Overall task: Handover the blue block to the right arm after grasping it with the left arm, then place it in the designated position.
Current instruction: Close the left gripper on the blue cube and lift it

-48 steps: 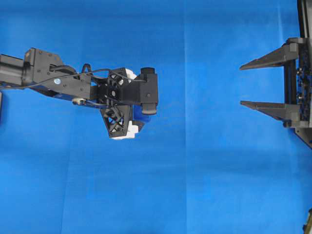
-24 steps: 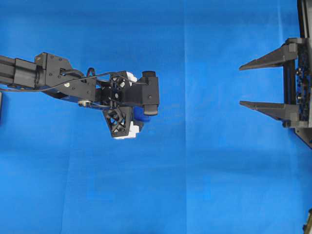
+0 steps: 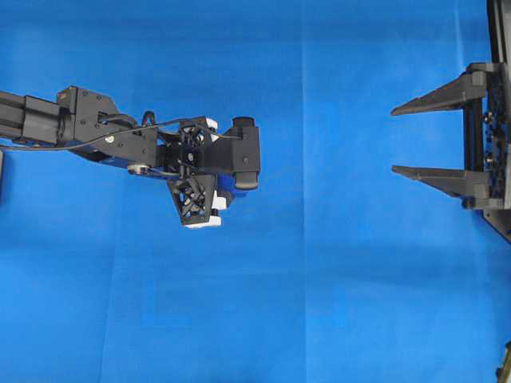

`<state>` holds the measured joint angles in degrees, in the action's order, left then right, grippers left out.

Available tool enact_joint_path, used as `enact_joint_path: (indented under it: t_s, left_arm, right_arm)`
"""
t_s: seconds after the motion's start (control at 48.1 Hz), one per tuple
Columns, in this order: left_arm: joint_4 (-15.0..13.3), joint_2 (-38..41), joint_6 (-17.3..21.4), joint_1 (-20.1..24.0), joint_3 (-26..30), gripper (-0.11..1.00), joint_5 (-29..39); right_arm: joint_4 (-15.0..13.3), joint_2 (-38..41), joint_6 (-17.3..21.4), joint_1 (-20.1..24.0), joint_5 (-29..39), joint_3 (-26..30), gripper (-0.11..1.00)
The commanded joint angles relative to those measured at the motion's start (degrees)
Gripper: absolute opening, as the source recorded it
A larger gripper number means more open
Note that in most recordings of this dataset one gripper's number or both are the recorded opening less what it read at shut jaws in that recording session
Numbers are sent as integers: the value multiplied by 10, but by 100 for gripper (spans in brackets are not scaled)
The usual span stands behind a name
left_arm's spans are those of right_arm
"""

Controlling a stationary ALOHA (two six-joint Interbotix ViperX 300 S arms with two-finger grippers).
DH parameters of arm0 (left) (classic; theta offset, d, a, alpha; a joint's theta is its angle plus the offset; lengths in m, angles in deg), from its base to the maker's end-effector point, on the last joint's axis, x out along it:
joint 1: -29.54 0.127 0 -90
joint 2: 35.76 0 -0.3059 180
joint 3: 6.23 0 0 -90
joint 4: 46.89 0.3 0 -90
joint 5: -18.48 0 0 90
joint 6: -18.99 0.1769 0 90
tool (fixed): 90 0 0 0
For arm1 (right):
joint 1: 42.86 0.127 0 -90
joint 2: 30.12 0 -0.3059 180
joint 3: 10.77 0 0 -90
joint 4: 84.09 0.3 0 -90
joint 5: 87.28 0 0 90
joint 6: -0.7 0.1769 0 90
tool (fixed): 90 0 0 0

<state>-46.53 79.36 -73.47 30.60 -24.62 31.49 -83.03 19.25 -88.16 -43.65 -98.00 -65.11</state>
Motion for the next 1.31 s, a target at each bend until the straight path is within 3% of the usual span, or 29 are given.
enact_joint_path:
  t_s: [0.0,0.395,0.874,1.29]
  left_arm:
    - [1,-9,0,0,10,47,-4]
    - [1,-28,0,-6,16,47,22]
    - [1,-142,0,-16,79,47,178]
    - [3,-197,3,-17,142,47,267]
  right_arm:
    - [2,3,1,-1,-4,11,97]
    - [2,3,1,0,-4,11,97]
    - [2,3,1,0,-4,13,97]
    - [3,3,3,0,-2,16,97]
